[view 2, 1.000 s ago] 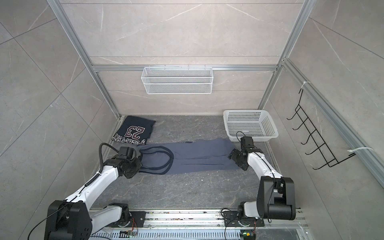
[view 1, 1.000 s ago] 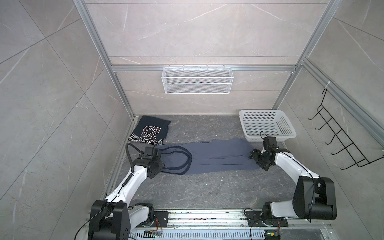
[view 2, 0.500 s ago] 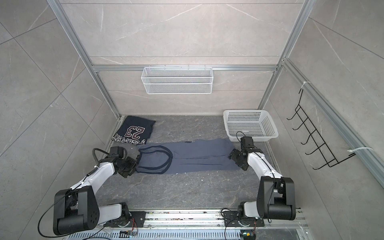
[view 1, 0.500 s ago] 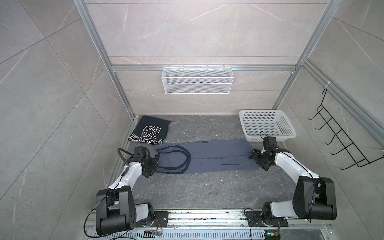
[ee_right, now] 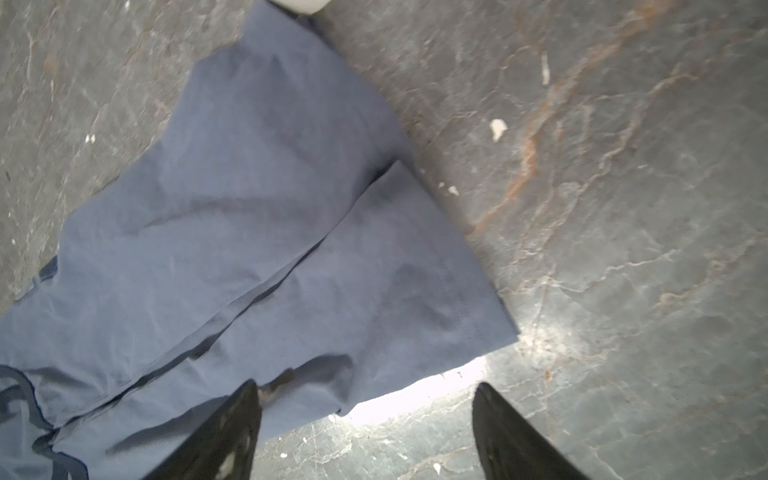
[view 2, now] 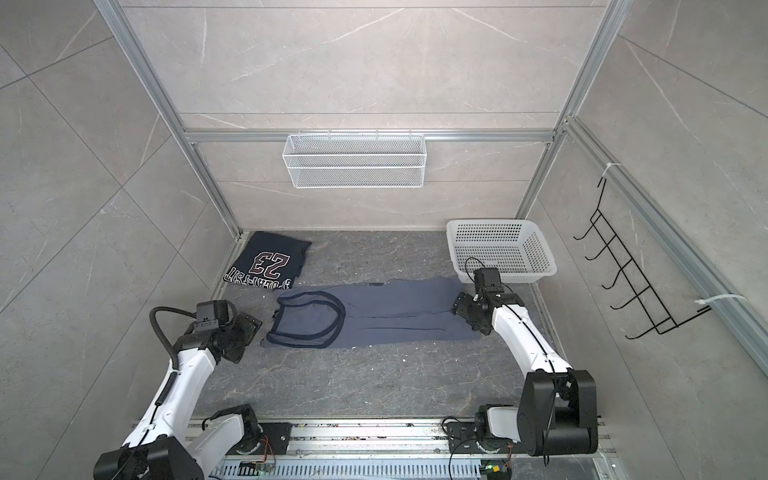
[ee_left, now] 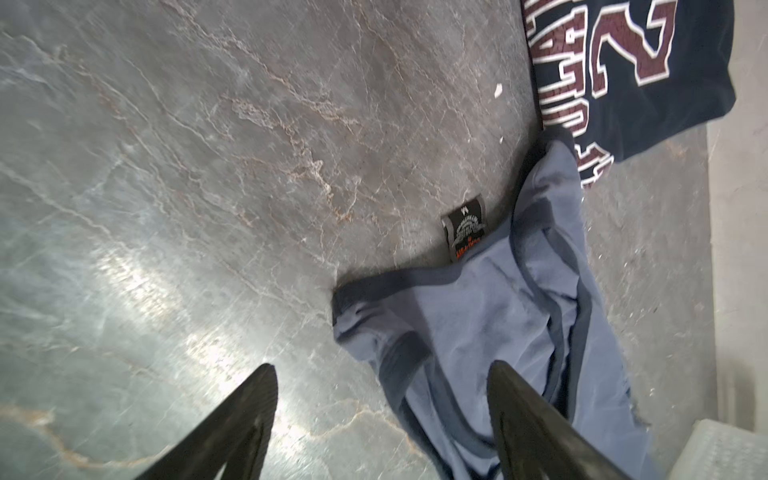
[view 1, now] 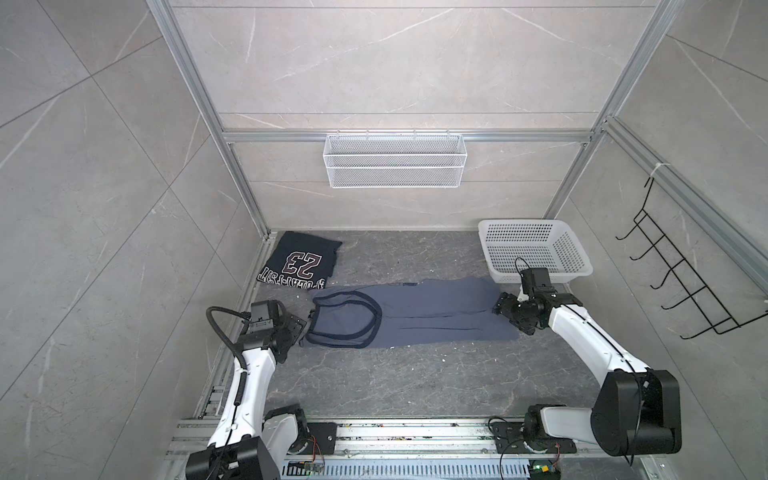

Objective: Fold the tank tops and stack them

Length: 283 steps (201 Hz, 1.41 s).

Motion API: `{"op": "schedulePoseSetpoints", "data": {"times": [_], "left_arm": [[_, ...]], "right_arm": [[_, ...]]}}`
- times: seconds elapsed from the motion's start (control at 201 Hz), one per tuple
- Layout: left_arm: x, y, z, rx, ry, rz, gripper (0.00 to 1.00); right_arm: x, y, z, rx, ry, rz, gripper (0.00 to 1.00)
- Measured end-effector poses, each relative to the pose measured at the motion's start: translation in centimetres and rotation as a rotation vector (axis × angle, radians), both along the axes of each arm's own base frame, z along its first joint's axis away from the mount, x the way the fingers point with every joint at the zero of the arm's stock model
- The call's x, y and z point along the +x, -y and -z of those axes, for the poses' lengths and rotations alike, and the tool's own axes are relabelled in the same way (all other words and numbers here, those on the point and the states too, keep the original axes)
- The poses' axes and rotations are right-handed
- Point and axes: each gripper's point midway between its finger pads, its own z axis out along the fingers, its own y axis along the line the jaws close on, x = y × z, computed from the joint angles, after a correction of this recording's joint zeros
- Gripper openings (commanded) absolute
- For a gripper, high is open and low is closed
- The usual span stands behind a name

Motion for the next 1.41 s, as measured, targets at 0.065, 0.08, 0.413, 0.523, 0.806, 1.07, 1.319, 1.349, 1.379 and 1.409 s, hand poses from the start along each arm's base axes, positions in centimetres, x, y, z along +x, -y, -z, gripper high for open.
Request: {"op": "schedulePoseSetpoints", "data": {"times": [0.065,0.08,0.413,0.523,0.806,1.07,1.319,1.349,1.379,1.409], "left_arm": [[-0.1,1.8,-0.2,0.026,-0.009,0.073,0.75],[-0.1,2.6,-0.3,0.026,-0.010,0.096,0.73],[-0.4,10.8,3.4,0.034,-0.122,0.337,0.63],[0.2,10.7,5.2,0.052,-0.163,0.330,0.62],[3.3,10.2,7.6,0.076,-0.200,0.320,0.56],[6.9,11.7,7.6,0.103,-0.176,0.396,0.54],[9.0,16.1,7.6,0.147,-0.181,0.549,0.54],[9.3,16.6,7.6,0.155,-0.186,0.567,0.54],[9.7,17.1,7.6,0.160,-0.188,0.582,0.54],[10.1,17.5,7.6,0.166,-0.190,0.595,0.54]], "right_arm": [[0.1,-1.0,-0.1,-0.008,0.000,-0.037,0.81],[0.2,-1.3,-0.1,-0.009,0.001,-0.048,0.81],[3.9,-6.4,1.1,-0.018,-0.055,-0.211,0.81],[5.5,-7.4,2.2,-0.026,-0.083,-0.242,0.81],[9.2,-10.6,5.0,-0.054,-0.138,-0.327,0.80],[8.9,-10.0,7.9,-0.097,-0.219,-0.310,0.78],[3.9,-8.2,8.2,-0.097,-0.236,-0.256,0.74],[3.2,-8.0,8.2,-0.094,-0.240,-0.249,0.74],[2.4,-7.8,8.2,-0.090,-0.240,-0.240,0.74],[1.6,-7.7,8.3,-0.086,-0.244,-0.236,0.74]]}}
